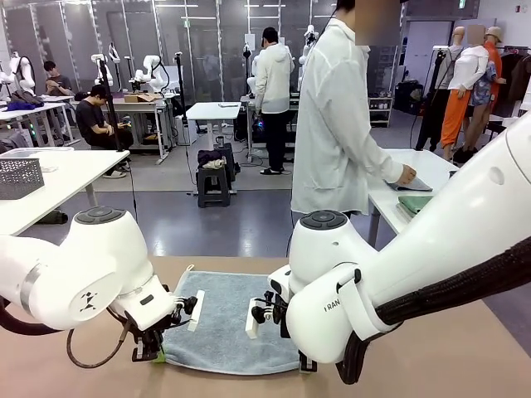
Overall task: Fold the towels and place them in the basket.
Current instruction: When a person lays out a Towel with hook on the table, fold it in half twice.
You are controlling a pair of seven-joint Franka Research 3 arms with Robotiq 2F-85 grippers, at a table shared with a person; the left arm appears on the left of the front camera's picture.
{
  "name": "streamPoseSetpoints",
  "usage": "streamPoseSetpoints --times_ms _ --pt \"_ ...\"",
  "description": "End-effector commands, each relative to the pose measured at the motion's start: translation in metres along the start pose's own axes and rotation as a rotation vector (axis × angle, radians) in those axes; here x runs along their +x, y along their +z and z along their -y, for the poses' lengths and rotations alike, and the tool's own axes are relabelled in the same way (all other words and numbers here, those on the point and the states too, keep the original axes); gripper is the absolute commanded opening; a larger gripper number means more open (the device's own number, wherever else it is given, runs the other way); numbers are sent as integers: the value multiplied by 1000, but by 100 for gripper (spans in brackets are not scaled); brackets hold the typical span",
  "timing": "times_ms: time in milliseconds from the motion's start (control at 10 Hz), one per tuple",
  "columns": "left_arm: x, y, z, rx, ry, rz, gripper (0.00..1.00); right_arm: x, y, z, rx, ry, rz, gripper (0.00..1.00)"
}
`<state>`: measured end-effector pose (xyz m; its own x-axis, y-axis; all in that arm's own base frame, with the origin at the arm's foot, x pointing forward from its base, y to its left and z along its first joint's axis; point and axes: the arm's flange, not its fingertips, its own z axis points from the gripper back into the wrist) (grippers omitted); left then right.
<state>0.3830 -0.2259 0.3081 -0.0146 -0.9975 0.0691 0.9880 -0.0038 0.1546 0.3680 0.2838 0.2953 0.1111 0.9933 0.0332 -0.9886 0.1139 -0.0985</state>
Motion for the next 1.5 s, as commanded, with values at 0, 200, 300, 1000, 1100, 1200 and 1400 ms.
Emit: streamPoseSetpoints --times_ms 0,200,300,1000,1100,1200,1400 --pt "1 8 -2 17 5 -27 0 0 7 0 2 4 -24 0" --pt "0 16 1 33 -3 -22 0 -1 14 2 -10 18 -18 0" --pt "-2 23 3 41 -6 -13 0 -2 22 3 -33 19 -12 0" --pt "-7 70 -7 130 21 45 0 -2 80 8 -146 15 36 0" --pt "-7 70 -7 130 21 45 0 -2 80 8 -146 15 36 0" --pt "-7 70 -7 130 21 45 0 -2 80 8 -146 15 36 0" --pt "-7 72 -6 123 20 45 5 -2 82 7 -148 23 30 7"
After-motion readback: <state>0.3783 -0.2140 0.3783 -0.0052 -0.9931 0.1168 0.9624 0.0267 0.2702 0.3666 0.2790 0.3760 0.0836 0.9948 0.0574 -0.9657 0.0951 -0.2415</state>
